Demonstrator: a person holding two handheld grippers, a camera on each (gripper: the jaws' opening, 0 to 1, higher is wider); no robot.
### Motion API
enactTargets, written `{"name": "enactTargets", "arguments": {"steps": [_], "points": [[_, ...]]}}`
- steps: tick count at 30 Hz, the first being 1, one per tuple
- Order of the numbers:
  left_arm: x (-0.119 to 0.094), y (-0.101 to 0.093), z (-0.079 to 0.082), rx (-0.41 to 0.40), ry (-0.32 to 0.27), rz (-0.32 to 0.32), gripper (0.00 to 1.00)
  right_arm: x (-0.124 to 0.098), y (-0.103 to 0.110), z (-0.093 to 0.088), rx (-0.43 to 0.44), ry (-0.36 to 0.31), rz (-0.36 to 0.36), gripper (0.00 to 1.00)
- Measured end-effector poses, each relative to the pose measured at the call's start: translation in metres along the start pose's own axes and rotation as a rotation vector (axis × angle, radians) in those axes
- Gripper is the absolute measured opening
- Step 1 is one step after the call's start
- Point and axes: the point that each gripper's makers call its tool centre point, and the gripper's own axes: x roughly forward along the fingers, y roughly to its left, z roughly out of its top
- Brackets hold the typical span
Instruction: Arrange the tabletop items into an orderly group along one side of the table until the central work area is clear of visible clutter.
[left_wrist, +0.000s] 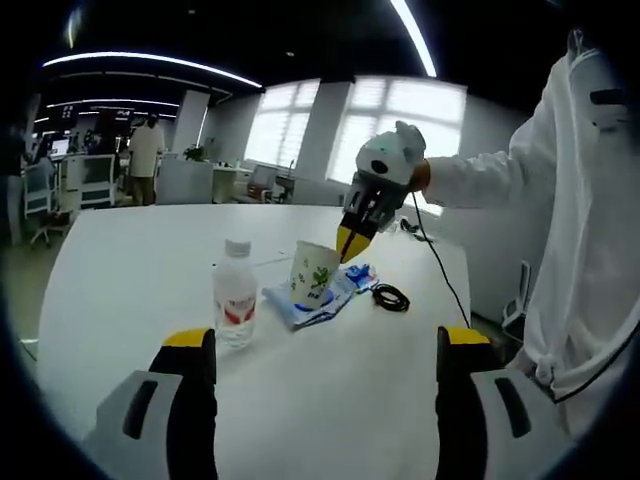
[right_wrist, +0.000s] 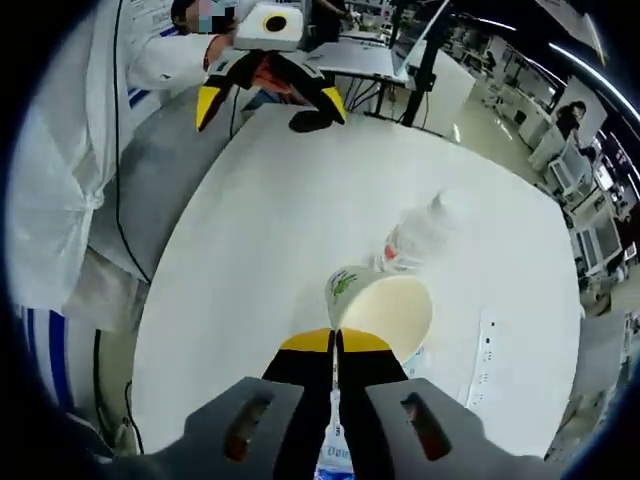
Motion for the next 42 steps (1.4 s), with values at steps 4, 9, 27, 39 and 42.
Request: {"name": "enactTargets", "arguments": {"steps": [4,9,27,39,42], "points": [[-0.001,0.003,-0.002,-0.008,-0.004,0.007,0.94,0.007,-0.009,-0.002,-0.070,0.051,-0.009,0.00],[-0.003,0.004,-0.003,-0.015,-0.008,0.013,0.93,0.016,-0.020,-0.004,-0.139,0.098,-0.015,0.00],[-0.010,0.012,-0.017,-0.061,-0.019,0.043,0.93,0.054,-0.043,-0.021,-0.371,0.246,-0.015,0.00],[-0.013,0.017,-0.024,-0.079,-0.018,0.055,0.92,0.077,-0.046,-0.026,-0.421,0.276,-0.009,0.00],[-0.014,0.018,-0.025,-0.084,-0.021,0.057,0.92,0.080,-0.045,-0.026,-0.419,0.276,-0.003,0.00]]}}
